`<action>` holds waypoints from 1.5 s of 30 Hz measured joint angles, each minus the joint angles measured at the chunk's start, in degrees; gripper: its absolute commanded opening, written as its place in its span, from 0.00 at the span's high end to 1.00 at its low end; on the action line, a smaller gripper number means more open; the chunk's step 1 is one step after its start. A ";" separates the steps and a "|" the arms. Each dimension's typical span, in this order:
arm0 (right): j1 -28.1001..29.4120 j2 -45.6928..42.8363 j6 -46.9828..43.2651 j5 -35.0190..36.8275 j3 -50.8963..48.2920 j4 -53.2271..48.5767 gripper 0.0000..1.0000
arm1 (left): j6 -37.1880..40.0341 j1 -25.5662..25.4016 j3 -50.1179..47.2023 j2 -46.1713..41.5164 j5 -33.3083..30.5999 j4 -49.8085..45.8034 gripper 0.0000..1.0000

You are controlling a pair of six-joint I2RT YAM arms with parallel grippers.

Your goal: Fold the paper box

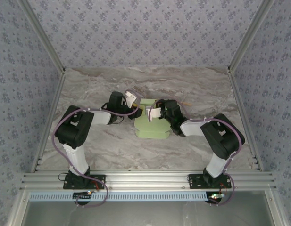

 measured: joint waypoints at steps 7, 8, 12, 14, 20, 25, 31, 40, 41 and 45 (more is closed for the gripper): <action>0.02 -0.46 1.64 -0.02 0.26 -1.92 1.00 | -1.16 -0.46 -0.83 -0.98 -2.56 1.49 0.56; 0.00 -0.46 1.99 -0.02 0.28 -2.21 1.00 | -1.29 -0.66 -0.83 -0.98 -3.10 1.53 0.57; 0.02 -0.87 2.99 -0.04 0.50 -3.45 1.00 | -1.44 -2.10 -0.83 -1.01 -6.16 1.70 0.58; 0.02 -1.09 3.45 -0.20 0.72 -4.22 1.00 | -1.44 -2.82 -0.81 -1.01 -8.09 1.84 0.58; 0.02 -1.68 4.50 -0.26 1.01 -5.90 1.00 | -1.46 -4.76 -0.81 -1.01 -14.99 2.82 0.59; 0.07 -2.05 5.33 -0.22 1.03 -6.73 1.00 | -2.58 -6.16 -0.83 -0.98 -19.82 4.15 0.62; 0.50 -2.16 5.88 -0.02 1.07 -7.15 1.00 | -3.87 -7.76 -0.83 -0.96 -25.73 4.76 0.65; 0.61 -2.36 6.47 0.02 1.44 -8.00 1.00 | -6.01 -11.02 -0.74 -0.63 -37.22 4.74 0.69; 0.61 -2.36 6.58 0.00 1.55 -8.15 1.00 | -6.27 -11.34 -0.74 -0.63 -38.36 4.74 0.70; 0.72 -2.36 6.64 0.04 1.88 -8.57 1.00 | -7.32 -12.59 -0.31 -0.04 -43.34 4.68 0.71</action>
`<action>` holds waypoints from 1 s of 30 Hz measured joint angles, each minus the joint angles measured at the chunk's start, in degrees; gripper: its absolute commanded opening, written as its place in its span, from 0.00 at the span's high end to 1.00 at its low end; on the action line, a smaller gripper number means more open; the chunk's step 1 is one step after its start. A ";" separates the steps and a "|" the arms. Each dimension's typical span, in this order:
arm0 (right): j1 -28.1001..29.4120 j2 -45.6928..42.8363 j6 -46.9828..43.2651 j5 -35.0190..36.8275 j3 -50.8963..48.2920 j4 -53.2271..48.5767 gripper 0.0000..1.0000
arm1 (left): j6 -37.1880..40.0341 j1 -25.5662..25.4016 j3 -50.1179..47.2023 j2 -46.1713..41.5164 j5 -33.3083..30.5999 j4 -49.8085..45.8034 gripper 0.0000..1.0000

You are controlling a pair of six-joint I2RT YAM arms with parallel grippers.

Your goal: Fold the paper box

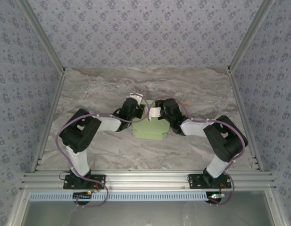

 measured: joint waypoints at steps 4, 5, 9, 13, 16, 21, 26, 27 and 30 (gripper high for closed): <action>0.04 0.00 0.13 0.20 0.17 -0.20 1.00 | -1.05 -0.90 0.70 0.48 -3.80 -0.35 0.71; 0.04 0.00 0.20 0.24 0.22 -0.20 1.00 | -1.20 -1.01 0.72 0.48 -4.24 -0.44 0.71; 0.04 0.00 0.44 0.50 0.26 -0.26 1.00 | -1.18 -1.03 0.72 0.48 -4.11 -0.33 0.65; 0.02 0.00 0.68 1.03 0.37 -0.70 1.00 | -0.96 -0.39 -0.52 0.46 -1.68 1.38 0.58; 0.02 0.00 1.11 1.33 0.61 -1.27 1.00 | -0.35 0.13 -1.49 0.24 0.55 2.21 0.56; -0.02 0.00 1.62 1.44 1.07 -2.38 1.00 | 0.48 0.48 -3.19 -1.31 4.28 2.56 0.52; -0.02 0.00 1.92 1.51 1.27 -3.04 1.00 | 1.29 0.48 -4.59 -2.56 7.69 2.54 0.49; -0.02 0.00 1.92 1.51 1.36 -3.19 1.00 | 1.46 0.48 -4.83 -2.64 8.22 2.54 0.49; -0.04 0.00 1.92 1.86 1.40 -3.26 1.00 | 2.05 0.55 -5.66 -2.91 9.51 2.49 0.50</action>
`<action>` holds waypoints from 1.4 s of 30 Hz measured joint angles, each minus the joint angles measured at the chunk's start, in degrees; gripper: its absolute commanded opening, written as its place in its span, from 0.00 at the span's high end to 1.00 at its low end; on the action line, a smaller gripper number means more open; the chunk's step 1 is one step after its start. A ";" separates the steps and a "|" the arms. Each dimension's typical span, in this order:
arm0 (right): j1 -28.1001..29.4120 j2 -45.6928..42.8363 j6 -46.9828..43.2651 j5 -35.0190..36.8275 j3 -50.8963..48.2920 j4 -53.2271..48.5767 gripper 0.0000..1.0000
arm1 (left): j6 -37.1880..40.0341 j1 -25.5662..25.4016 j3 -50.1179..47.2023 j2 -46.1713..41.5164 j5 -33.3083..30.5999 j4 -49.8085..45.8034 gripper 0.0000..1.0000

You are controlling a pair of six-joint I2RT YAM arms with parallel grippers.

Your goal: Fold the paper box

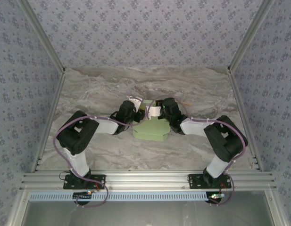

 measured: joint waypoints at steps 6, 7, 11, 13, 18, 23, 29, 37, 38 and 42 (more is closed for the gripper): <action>-0.09 0.00 0.02 0.07 0.04 -0.28 1.00 | 1.11 0.50 -0.50 -0.20 1.77 -0.35 0.59; -0.09 0.00 0.02 0.07 0.07 -0.35 1.00 | 1.11 0.66 -0.50 -0.20 1.90 -0.35 0.61; -0.09 0.00 0.22 0.02 0.07 -0.39 1.00 | 1.01 1.55 -0.48 -0.15 2.71 -0.35 0.63; -0.09 0.00 0.44 -0.07 0.07 -0.50 1.00 | 0.83 2.10 -0.15 0.22 3.08 -0.35 0.64; -0.09 -0.81 1.09 -0.46 0.07 -1.22 1.00 | -0.07 2.97 1.46 1.90 3.23 -0.28 0.68; -0.09 -1.66 2.21 -0.37 0.07 -2.54 1.00 | -1.18 2.78 2.89 3.15 2.51 -0.33 0.71; 0.24 -2.36 4.09 -0.33 1.05 -5.16 1.00 | -4.04 2.01 3.04 3.19 -1.16 -0.11 0.74; 1.33 -2.40 6.73 1.11 2.75 -8.09 1.00 | -7.82 1.66 3.04 3.04 -3.48 0.15 0.78; 1.46 -2.40 7.10 1.38 2.84 -8.22 1.00 | -8.24 1.66 3.04 2.93 -3.58 0.13 0.78; 1.92 -2.29 7.72 2.45 3.08 -8.39 1.00 | -9.64 1.68 3.04 2.71 -3.56 0.17 0.75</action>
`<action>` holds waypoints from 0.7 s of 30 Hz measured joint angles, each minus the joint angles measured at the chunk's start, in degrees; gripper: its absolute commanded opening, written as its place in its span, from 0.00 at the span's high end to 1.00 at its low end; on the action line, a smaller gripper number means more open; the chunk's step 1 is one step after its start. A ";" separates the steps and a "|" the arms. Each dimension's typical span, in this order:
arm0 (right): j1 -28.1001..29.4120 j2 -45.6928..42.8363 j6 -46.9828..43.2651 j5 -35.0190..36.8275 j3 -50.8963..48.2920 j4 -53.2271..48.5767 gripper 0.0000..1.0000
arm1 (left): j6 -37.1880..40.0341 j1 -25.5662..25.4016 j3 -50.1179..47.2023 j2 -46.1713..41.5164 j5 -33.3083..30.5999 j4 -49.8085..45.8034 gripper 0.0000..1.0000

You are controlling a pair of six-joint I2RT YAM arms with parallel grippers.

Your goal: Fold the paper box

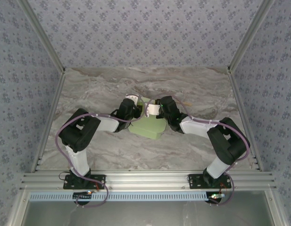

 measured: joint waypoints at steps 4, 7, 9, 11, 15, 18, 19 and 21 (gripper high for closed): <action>0.09 0.37 0.44 0.66 0.39 -0.17 1.00 | -0.52 0.13 0.00 0.00 0.39 0.33 0.69; 0.07 0.37 0.81 0.81 0.68 -0.76 1.00 | 0.33 0.52 0.00 0.00 1.01 0.37 0.67; 0.02 0.37 0.85 0.81 0.94 -1.40 1.00 | 1.09 0.79 0.00 0.00 1.64 0.37 0.67; -0.15 0.37 0.85 0.63 1.18 -1.95 1.00 | 2.03 0.92 0.00 0.00 2.19 0.39 0.67; -0.57 0.37 1.09 0.13 1.49 -3.08 1.00 | 4.00 1.14 -0.31 0.00 3.34 1.42 0.62; -0.76 0.37 1.27 -0.39 1.68 -3.96 1.00 | 5.42 1.55 -0.68 0.00 4.48 2.29 0.61; -0.79 0.37 1.29 -0.50 1.79 -4.22 1.00 | 5.68 1.70 -0.81 0.00 4.94 2.56 0.63; -0.83 0.37 1.29 -0.59 1.86 -4.66 1.00 | 6.19 2.03 -1.01 0.00 6.10 2.95 0.66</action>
